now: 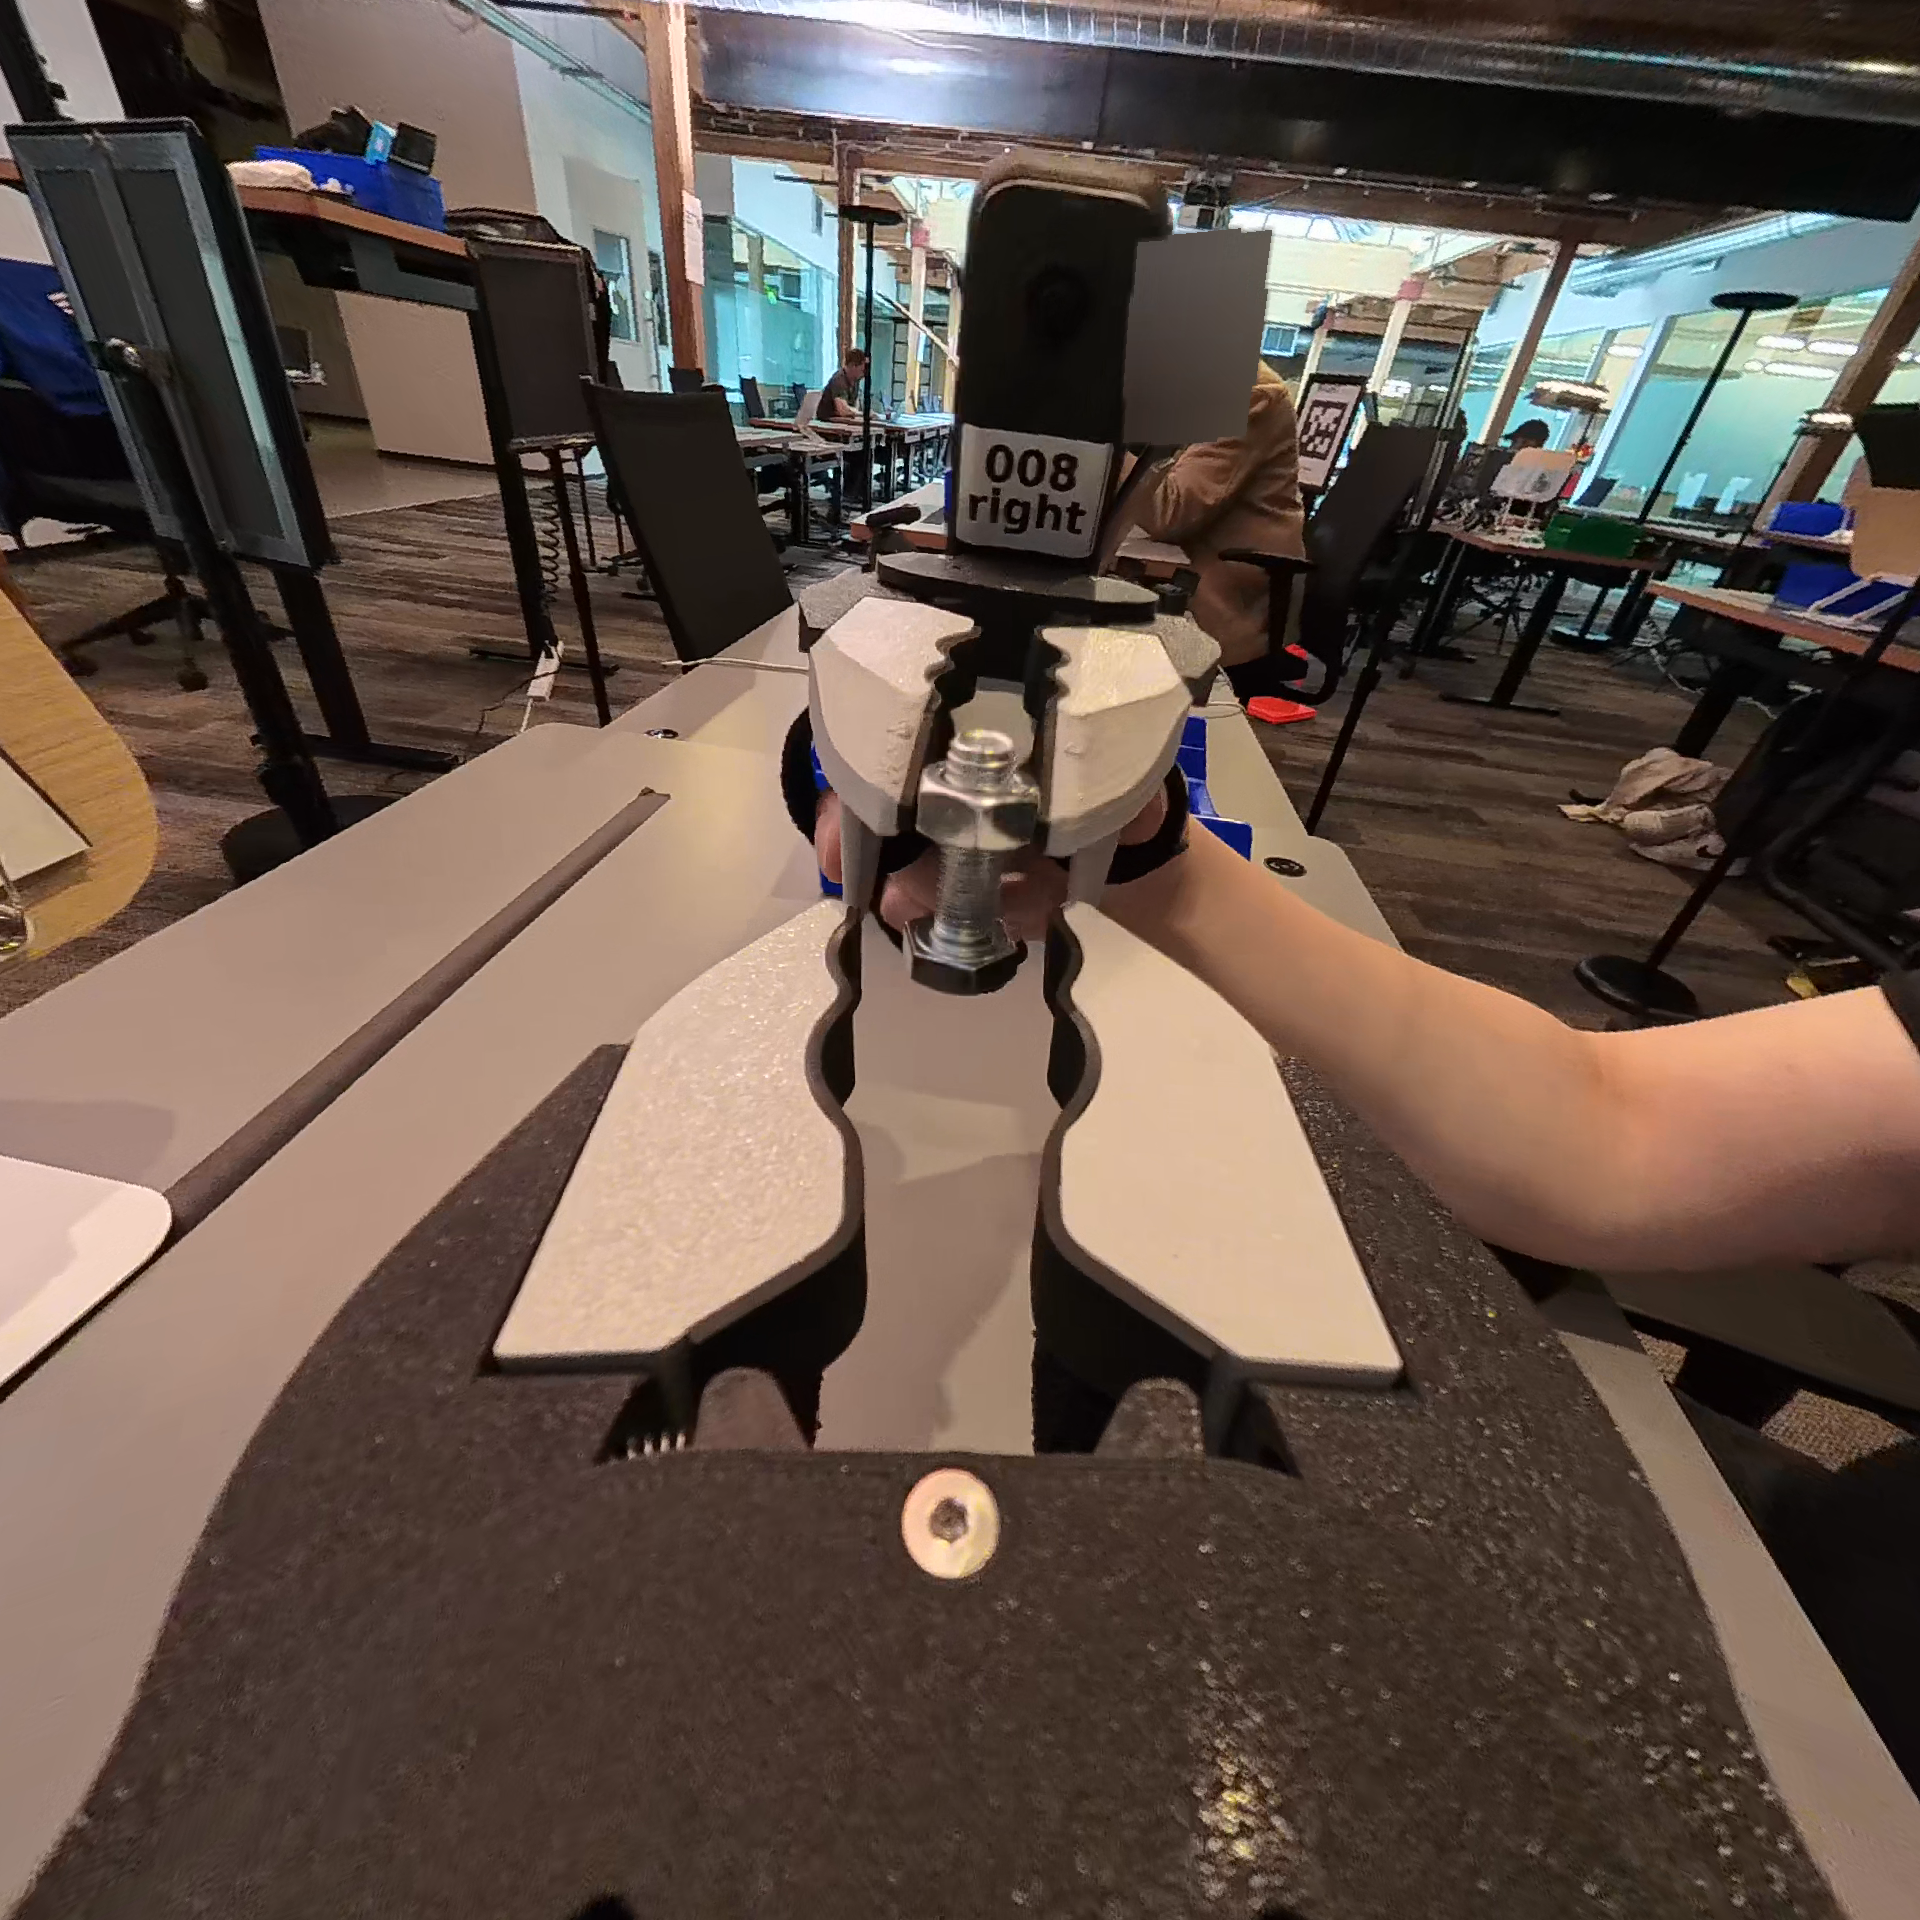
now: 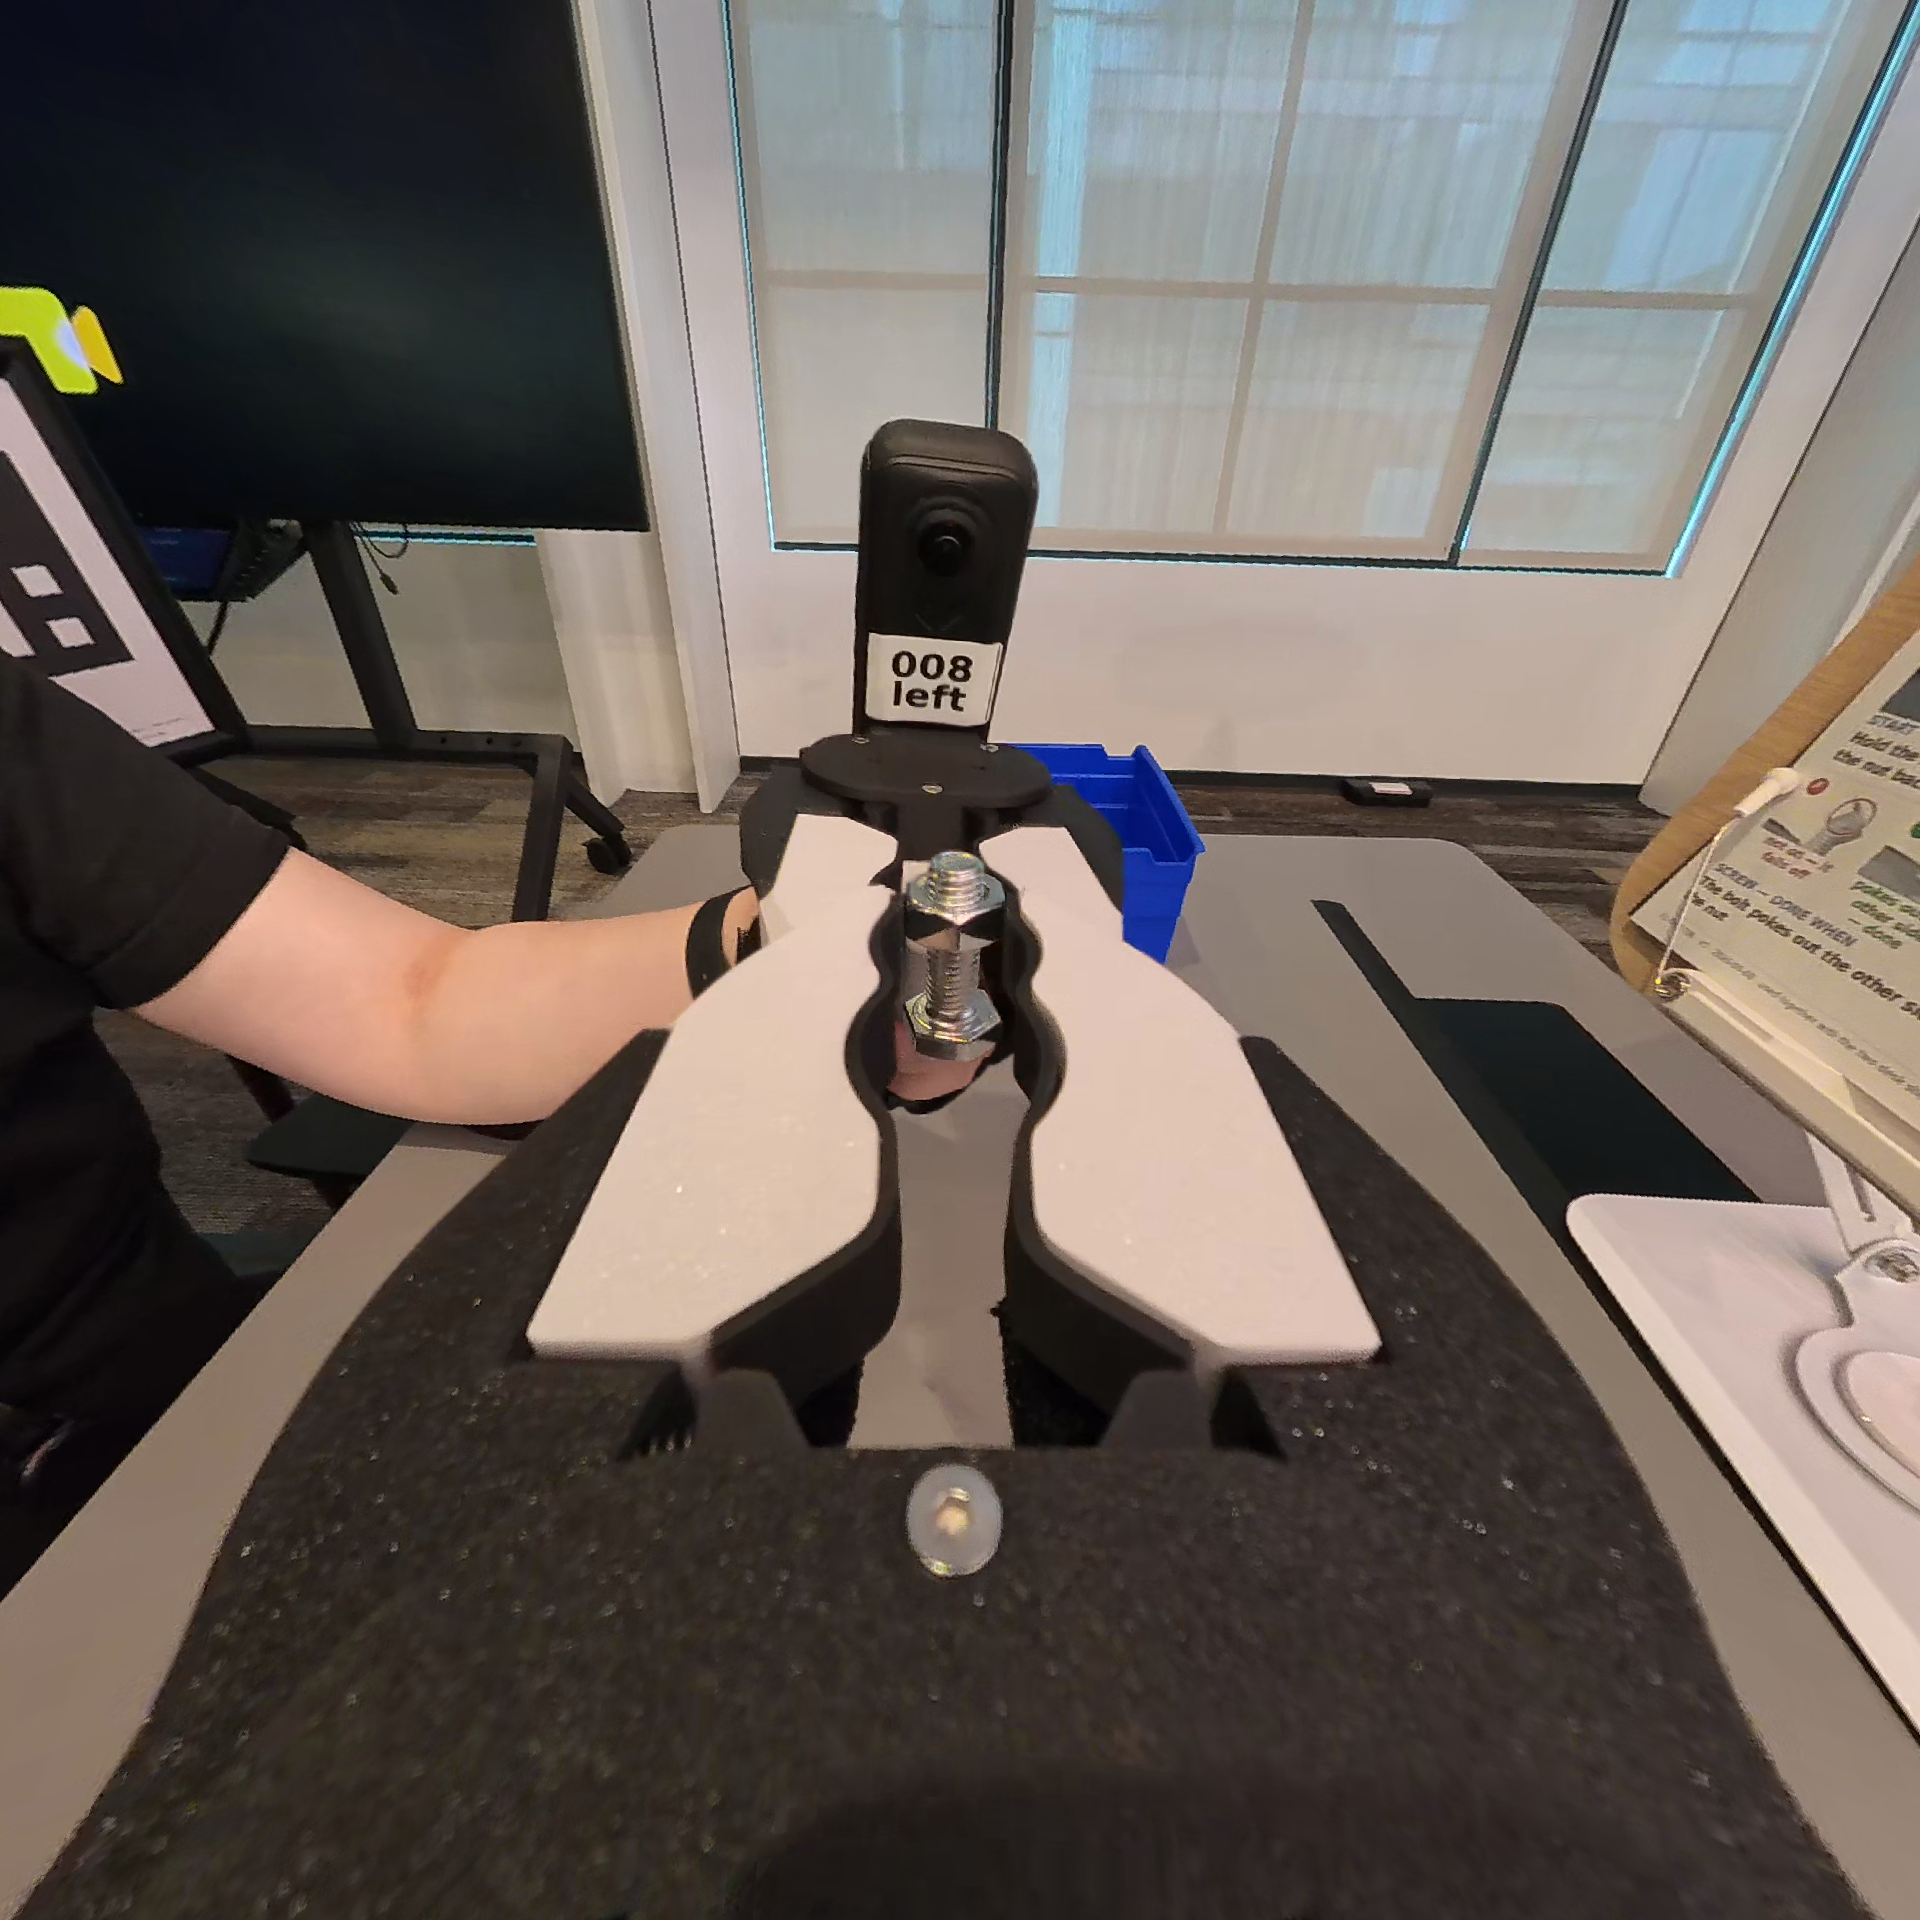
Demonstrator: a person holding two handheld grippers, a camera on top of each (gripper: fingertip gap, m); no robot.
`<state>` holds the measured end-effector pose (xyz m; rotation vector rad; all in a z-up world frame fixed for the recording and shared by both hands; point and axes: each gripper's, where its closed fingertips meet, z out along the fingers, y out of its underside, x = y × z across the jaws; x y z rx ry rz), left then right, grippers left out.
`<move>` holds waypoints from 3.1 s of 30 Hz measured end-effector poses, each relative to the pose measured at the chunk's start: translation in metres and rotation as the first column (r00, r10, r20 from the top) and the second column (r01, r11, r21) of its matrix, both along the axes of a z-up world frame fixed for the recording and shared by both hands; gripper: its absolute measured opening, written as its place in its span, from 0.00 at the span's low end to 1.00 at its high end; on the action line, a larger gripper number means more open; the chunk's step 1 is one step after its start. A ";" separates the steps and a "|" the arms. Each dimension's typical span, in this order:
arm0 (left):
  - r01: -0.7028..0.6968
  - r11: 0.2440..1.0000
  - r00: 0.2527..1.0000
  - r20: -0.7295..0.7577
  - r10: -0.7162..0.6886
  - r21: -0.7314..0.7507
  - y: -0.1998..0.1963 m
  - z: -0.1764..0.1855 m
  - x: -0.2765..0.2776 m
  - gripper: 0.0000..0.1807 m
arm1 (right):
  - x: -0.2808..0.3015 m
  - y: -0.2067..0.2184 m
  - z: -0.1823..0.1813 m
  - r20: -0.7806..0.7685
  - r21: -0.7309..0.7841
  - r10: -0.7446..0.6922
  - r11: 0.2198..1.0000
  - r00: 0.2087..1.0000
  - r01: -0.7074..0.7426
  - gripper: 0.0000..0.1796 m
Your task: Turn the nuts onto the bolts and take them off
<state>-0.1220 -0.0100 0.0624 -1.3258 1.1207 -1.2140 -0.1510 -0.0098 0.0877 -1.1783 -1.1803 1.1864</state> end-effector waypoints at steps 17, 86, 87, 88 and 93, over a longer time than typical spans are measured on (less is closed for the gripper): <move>-0.057 0.997 0.998 -0.009 0.057 0.046 0.007 -0.003 0.001 0.10 | 0.000 0.006 -0.001 0.006 0.048 -0.057 0.997 0.998 0.056 0.09; 0.325 0.931 0.921 -0.169 -0.351 -0.167 -0.032 -0.046 -0.006 0.10 | 0.008 -0.017 -0.059 0.913 -0.090 0.093 0.996 0.397 -0.027 0.10; 0.350 0.919 0.909 -0.174 -0.380 -0.178 -0.037 -0.048 -0.006 0.10 | 0.008 -0.022 -0.060 0.912 -0.075 0.096 0.995 0.399 -0.068 0.10; 0.370 0.910 0.898 -0.181 -0.402 -0.187 -0.041 -0.049 -0.006 0.10 | 0.009 -0.026 -0.061 0.911 -0.060 0.096 0.993 0.400 -0.102 0.10; 0.332 0.932 0.907 -0.222 -0.358 -0.143 -0.037 -0.053 -0.002 0.10 | 0.011 -0.030 -0.066 0.907 -0.054 0.088 0.994 0.413 -0.093 0.12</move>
